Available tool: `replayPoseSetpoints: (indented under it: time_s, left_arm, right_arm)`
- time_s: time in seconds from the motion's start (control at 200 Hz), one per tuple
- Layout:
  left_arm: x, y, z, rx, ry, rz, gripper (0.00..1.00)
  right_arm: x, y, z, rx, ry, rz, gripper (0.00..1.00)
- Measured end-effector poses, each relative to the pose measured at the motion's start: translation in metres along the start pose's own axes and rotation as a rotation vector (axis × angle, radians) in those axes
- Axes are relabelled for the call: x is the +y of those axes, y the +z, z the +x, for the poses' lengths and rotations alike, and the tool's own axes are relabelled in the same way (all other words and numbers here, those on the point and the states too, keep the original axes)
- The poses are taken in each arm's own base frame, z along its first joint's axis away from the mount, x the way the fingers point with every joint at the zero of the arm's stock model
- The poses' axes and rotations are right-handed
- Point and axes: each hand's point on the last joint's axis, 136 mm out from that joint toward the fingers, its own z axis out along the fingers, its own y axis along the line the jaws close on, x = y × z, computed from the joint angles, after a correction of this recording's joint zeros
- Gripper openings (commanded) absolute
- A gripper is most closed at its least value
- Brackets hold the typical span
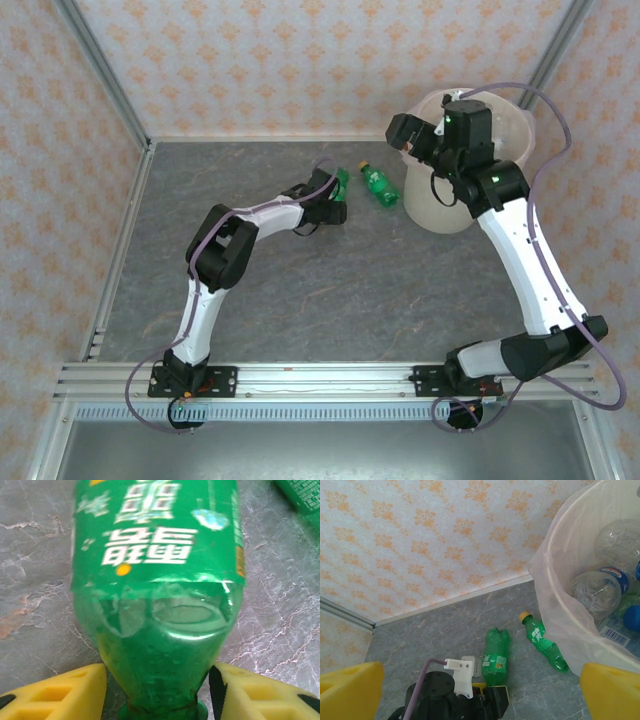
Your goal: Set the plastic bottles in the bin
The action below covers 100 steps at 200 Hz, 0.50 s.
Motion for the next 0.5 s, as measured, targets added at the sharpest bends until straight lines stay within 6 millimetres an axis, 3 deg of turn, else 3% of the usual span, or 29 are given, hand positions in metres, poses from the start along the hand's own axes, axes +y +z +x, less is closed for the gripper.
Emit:
replayPoseSetpoints:
  time_s: [0.105, 0.2, 0.345, 0.501]
  left_arm:
    - [-0.001, 0.000, 0.001, 0.003, 0.014, 0.004, 0.28]
    - [-0.002, 0.000, 0.002, 0.006, 0.015, 0.011, 0.23]
    - [0.001, -0.008, 0.011, 0.008, 0.004, 0.022, 0.23]
    - [-0.001, -0.040, 0.014, -0.022, -0.011, 0.056, 0.22]
  right_arm:
    - [-0.001, 0.001, 0.002, 0.005, 0.003, 0.003, 1.00]
    - [-0.001, 0.000, 0.001, 0.003, 0.007, 0.002, 1.00]
    - [0.001, -0.003, 0.000, 0.000, 0.008, -0.010, 1.00]
    - [0.007, -0.004, 0.006, 0.022, 0.012, -0.047, 1.00]
